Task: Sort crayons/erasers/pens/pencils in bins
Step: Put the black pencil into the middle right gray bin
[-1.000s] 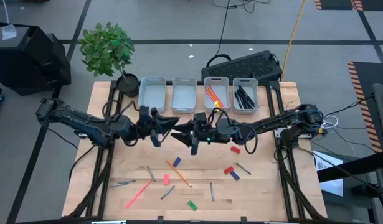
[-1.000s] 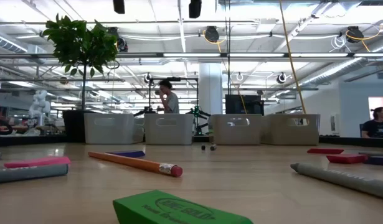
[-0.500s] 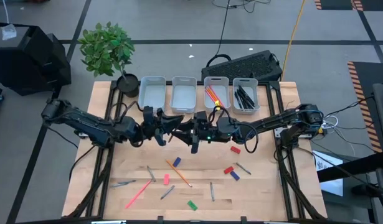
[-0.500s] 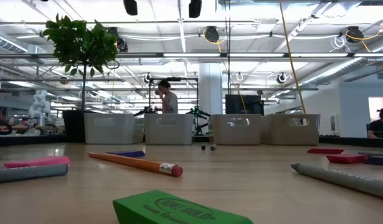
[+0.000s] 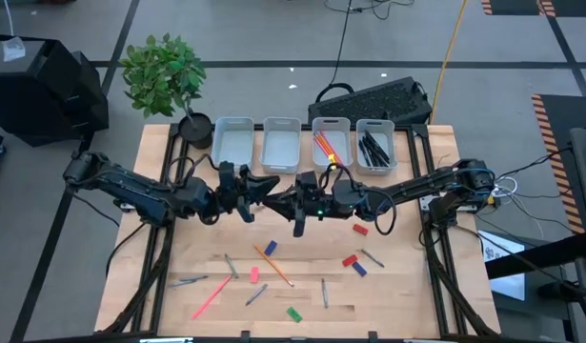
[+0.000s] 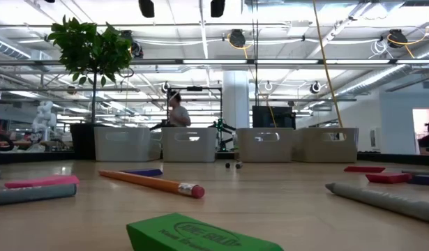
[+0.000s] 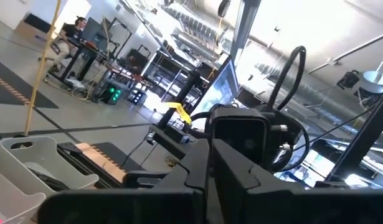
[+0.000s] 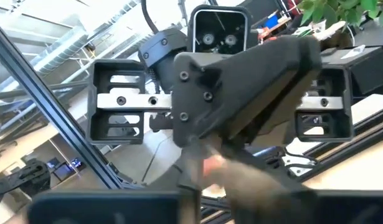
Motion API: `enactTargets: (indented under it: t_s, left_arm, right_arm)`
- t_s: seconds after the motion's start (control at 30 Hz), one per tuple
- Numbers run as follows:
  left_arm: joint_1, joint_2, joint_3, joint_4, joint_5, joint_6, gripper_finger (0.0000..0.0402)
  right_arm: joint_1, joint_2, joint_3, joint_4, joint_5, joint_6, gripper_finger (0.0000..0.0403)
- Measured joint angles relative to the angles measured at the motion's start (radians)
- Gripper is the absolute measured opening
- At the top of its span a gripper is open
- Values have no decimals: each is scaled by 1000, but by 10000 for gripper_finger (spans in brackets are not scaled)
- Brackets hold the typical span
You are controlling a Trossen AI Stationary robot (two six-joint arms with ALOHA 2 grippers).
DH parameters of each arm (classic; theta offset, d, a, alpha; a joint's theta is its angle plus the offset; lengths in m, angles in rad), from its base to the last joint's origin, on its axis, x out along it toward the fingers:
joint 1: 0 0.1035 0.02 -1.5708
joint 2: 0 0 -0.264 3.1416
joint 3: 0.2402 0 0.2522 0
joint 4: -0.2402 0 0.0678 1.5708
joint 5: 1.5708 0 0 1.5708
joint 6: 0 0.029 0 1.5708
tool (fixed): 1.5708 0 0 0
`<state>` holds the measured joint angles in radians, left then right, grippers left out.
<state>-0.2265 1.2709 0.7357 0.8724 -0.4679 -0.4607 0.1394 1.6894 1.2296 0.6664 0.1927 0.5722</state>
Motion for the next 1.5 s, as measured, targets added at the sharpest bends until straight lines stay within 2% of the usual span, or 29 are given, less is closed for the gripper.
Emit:
enactTargets:
  t_s: [0.1,0.3,0.47,0.57,0.73,0.87,1.03,1.3,1.5]
  left_arm:
    - [0,0,0,-4,16,7,24]
    - [-3,-5,1,-52,34,28,26]
    - [-5,-95,0,-198,46,74,35]
    - [-6,-201,1,-380,34,91,54]
    - [-12,-395,1,-691,11,83,78]
    - [-11,-503,0,-793,-4,86,81]
    - [-11,-559,0,-801,-30,104,81]
    - [12,-536,0,-803,-150,115,81]
    - [59,-488,0,-851,-152,45,81]
  right_arm:
    - [0,0,0,-4,5,3,12]
    - [-3,2,-1,-38,20,17,10]
    - [-4,-15,0,-104,27,7,10]
    - [-6,-54,19,-278,37,-28,10]
    - [-48,-115,166,-764,45,-111,10]
    - [-147,-114,288,-1118,26,-154,10]
    - [-340,-106,322,-1313,-62,-165,10]
    - [-656,32,322,-1432,-200,-249,10]
    - [-761,178,322,-1475,-238,-350,10]
